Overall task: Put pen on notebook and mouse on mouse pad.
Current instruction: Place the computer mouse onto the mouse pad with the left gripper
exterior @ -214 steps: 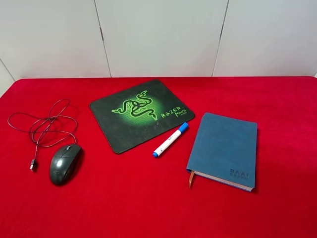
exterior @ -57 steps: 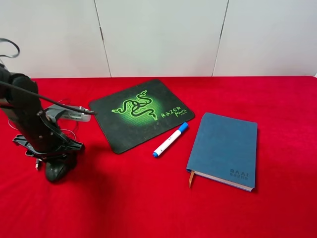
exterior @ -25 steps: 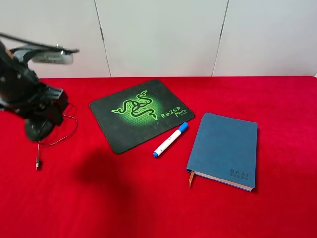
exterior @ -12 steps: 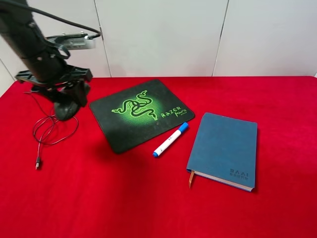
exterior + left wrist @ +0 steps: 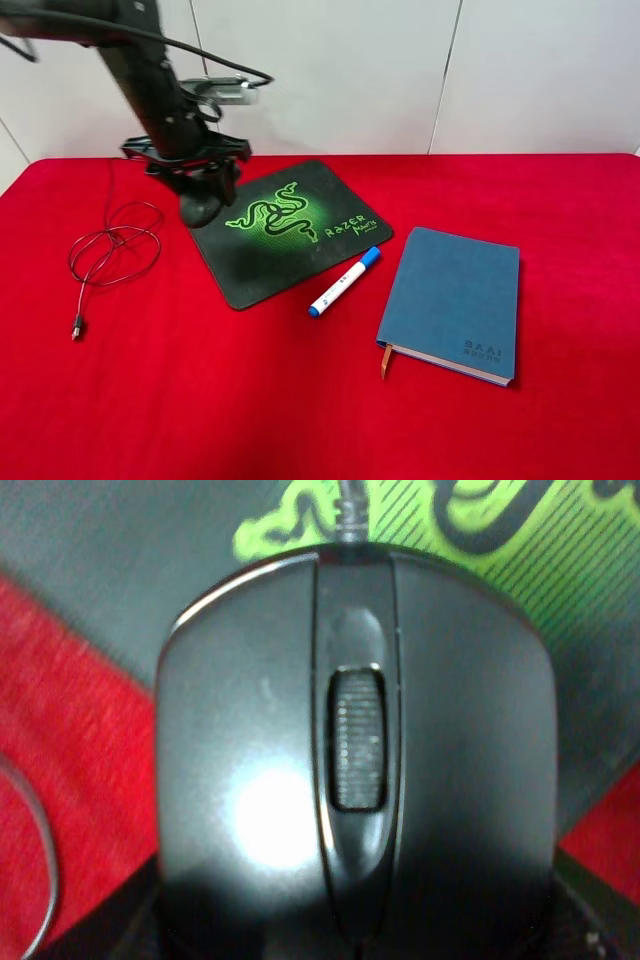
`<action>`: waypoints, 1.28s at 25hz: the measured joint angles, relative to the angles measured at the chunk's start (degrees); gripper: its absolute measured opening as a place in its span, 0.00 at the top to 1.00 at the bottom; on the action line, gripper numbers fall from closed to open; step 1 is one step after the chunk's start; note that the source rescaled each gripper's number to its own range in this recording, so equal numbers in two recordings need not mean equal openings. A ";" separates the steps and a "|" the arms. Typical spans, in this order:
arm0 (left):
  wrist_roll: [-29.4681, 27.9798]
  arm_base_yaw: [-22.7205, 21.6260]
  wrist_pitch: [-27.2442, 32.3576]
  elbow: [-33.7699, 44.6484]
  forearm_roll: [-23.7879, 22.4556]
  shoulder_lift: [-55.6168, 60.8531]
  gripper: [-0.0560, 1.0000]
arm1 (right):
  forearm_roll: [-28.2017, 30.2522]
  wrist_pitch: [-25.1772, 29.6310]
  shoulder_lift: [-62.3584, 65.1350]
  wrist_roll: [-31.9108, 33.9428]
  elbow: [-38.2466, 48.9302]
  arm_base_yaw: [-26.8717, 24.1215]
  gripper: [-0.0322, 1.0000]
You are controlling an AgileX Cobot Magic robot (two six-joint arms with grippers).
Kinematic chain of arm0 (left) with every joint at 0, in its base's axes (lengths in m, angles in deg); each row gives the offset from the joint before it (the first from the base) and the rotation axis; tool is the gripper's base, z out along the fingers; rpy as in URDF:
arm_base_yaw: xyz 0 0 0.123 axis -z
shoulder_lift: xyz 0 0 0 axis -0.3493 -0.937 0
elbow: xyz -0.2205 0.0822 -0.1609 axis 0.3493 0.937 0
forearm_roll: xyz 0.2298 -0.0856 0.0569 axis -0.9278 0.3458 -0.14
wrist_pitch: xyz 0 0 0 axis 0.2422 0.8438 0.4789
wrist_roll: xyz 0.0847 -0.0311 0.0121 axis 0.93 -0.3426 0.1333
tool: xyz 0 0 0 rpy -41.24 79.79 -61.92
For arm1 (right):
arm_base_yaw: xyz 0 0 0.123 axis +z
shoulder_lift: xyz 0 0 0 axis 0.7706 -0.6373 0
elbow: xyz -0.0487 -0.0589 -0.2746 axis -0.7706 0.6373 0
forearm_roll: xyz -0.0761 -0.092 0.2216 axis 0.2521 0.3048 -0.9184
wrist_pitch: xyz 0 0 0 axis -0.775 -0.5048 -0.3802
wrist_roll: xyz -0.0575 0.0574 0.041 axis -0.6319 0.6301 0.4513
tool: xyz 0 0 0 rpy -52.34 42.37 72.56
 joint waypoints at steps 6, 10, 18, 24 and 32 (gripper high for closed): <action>0.05 2.36 1.03 -9.03 -0.05 -8.39 0.95 | 0.00 0.00 0.00 0.00 0.00 0.00 0.00; 0.11 3.48 1.03 -14.07 -0.05 -12.91 0.95 | 0.00 0.00 0.00 0.00 0.00 0.00 0.00; 0.11 5.05 -1.68 -17.66 -0.20 -18.11 0.95 | 0.00 0.00 0.00 0.00 0.00 0.00 0.00; 0.11 6.09 -2.82 -17.70 -1.16 -18.81 0.95 | 0.00 0.00 0.00 0.00 0.00 0.00 0.00; -4.85 6.64 -4.06 -17.77 -5.47 -18.81 0.25 | -0.02 0.00 0.00 0.00 0.00 0.00 0.00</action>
